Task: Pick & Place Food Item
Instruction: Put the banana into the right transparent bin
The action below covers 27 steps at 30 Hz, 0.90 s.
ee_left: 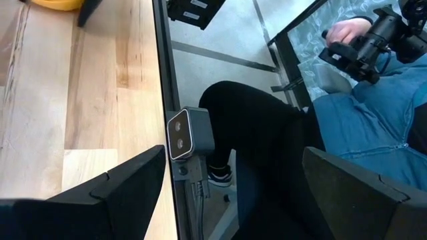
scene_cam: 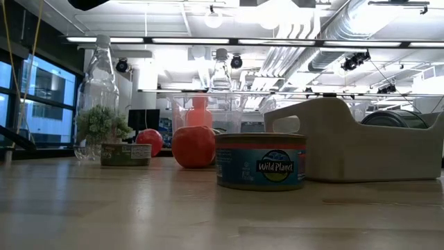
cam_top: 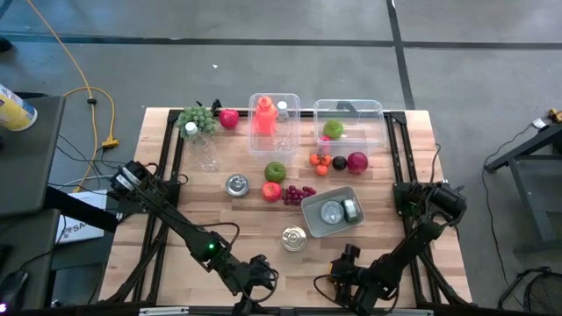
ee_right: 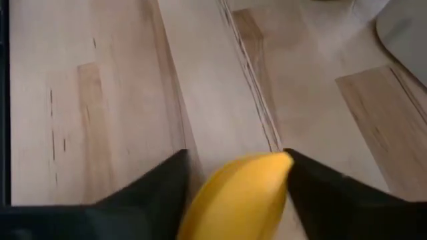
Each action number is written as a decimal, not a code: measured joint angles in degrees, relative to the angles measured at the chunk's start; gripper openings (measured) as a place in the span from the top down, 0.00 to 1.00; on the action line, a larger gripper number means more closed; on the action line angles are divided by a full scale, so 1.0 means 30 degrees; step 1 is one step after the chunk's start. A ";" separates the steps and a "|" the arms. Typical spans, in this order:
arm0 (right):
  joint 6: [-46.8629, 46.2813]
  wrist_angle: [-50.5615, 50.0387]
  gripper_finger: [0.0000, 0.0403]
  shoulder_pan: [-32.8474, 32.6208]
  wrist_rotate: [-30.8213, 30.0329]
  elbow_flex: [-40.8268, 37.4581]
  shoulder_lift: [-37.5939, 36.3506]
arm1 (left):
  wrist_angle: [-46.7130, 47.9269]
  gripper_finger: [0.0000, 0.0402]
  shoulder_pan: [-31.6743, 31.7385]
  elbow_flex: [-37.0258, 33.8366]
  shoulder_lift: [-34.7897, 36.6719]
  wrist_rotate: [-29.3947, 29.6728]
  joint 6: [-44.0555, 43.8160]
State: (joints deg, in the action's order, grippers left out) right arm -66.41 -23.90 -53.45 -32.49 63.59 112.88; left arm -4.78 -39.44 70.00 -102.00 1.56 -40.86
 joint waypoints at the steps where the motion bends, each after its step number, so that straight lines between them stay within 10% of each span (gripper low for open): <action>1: 0.0015 -0.0073 0.52 0.0013 0.0081 0.0013 0.0000 | 0.0006 0.15 0.0000 0.0000 0.0000 0.0000 0.0007; 5: 0.0099 -0.0286 0.77 0.0000 0.0284 0.0036 -0.0043 | 0.0015 0.15 0.0000 0.0000 0.0000 0.0000 0.0022; 27: 0.3423 -0.1925 0.87 0.1231 0.0812 0.1655 -0.0131 | 0.0022 0.15 0.0000 0.0000 0.0000 0.0022 0.0020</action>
State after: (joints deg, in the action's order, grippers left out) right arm -56.14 -29.67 -49.76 -30.06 68.56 112.49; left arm -4.71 -39.44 70.00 -102.00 1.63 -40.80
